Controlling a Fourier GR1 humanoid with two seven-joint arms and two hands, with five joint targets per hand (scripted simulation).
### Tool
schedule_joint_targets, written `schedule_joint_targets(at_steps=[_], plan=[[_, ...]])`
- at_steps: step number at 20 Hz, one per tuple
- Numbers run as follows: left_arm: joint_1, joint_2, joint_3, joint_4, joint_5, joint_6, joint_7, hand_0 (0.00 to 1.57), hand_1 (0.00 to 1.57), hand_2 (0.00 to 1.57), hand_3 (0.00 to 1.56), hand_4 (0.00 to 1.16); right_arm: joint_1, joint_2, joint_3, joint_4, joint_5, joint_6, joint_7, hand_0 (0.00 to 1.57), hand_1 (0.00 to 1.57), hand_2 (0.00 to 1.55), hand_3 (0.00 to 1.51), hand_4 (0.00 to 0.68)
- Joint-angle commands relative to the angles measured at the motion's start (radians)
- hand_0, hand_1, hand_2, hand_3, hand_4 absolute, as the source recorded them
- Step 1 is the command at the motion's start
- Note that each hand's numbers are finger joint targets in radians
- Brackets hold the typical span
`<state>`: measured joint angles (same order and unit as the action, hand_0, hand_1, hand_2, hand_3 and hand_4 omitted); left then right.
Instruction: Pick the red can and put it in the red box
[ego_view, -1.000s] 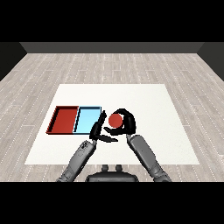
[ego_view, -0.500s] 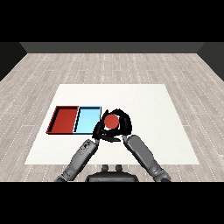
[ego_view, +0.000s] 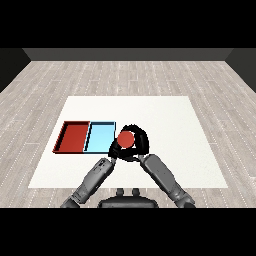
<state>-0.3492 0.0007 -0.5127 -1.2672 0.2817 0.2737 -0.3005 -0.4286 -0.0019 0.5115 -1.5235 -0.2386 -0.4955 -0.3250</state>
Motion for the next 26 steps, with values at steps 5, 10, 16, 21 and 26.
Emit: schedule_joint_targets(at_steps=[5,10,16,21,26], plan=[[0.032,-0.001,0.026,-0.015,0.047,0.156,-0.027,0.37,0.37,0.72,0.57,0.91,-0.064,0.002,0.043,0.043,-0.044,-0.075,-0.020,1.54,1.54,1.47,1.40,0.651],[-0.051,-0.001,-0.039,0.034,0.076,0.270,0.014,1.57,1.57,1.56,1.47,1.12,-0.053,0.002,0.060,0.065,-0.054,-0.073,-0.037,1.49,1.49,1.45,1.39,0.654],[-0.010,0.000,-0.028,0.059,0.066,0.268,-0.065,1.57,1.57,1.55,1.47,1.13,0.013,0.001,0.080,0.000,-0.012,-0.061,-0.019,1.48,1.48,1.45,1.39,0.644],[0.007,0.000,-0.102,-0.017,0.127,0.360,-0.141,1.57,1.57,1.57,1.49,1.14,0.030,-0.012,0.039,-0.057,-0.027,-0.019,0.030,1.49,1.49,1.44,1.38,0.595],[-0.033,0.000,-0.023,0.038,0.120,0.296,-0.192,1.57,1.57,1.57,1.51,1.15,-0.008,0.002,0.041,0.032,0.037,-0.038,0.085,0.00,0.00,0.00,0.00,0.000]])
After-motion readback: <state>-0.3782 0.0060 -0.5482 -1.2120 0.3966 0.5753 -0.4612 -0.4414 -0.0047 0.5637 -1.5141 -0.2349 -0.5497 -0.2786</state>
